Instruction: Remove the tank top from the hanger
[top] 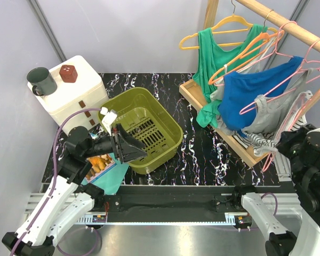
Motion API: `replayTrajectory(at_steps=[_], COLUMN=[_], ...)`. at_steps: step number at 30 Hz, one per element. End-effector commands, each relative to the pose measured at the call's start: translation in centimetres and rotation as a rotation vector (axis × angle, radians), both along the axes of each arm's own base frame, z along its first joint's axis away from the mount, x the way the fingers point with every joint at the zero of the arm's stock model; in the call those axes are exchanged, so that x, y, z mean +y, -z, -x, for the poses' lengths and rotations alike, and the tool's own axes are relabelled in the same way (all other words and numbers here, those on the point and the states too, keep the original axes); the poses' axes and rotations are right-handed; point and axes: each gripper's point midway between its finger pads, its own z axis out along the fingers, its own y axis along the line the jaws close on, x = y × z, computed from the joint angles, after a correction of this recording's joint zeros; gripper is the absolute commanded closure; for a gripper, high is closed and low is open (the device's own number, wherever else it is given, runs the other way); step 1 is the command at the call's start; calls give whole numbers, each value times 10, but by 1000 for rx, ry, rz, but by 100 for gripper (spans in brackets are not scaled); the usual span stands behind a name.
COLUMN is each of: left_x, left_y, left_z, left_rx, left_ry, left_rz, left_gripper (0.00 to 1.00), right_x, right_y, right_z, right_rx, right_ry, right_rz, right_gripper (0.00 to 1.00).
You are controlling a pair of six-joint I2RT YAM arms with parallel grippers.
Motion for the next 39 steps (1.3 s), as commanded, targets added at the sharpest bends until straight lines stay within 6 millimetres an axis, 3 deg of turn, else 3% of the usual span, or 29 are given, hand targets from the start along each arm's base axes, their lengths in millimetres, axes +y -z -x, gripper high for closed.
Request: replayTrajectory(at_steps=[1, 10, 17, 23, 29, 34, 39], left_x=[0, -12, -48, -80, -103, -114, -120], left_y=[-22, -19, -18, -19, -24, -27, -25], left_z=[4, -2, 13, 24, 35, 45, 50], left_rx=[-72, -50, -49, -38, -41, -41, -38], left_ry=[30, 39, 122, 184, 241, 278, 297], left_rz=[24, 36, 51, 80, 88, 90, 80], left_gripper=[20, 17, 18, 19, 19, 19, 19], right_x=[19, 53, 55, 48, 47, 48, 43], right_y=[23, 62, 74, 52, 13, 1, -26], right_z=[9, 51, 95, 129, 163, 180, 220], right_rx=[52, 104, 85, -69, -246, -322, -491], right_ry=[-108, -300, -317, -330, -378, -406, -433], right_rz=[-40, -134, -179, -130, -74, -34, 53], right_gripper=[100, 100, 100, 100, 100, 100, 100])
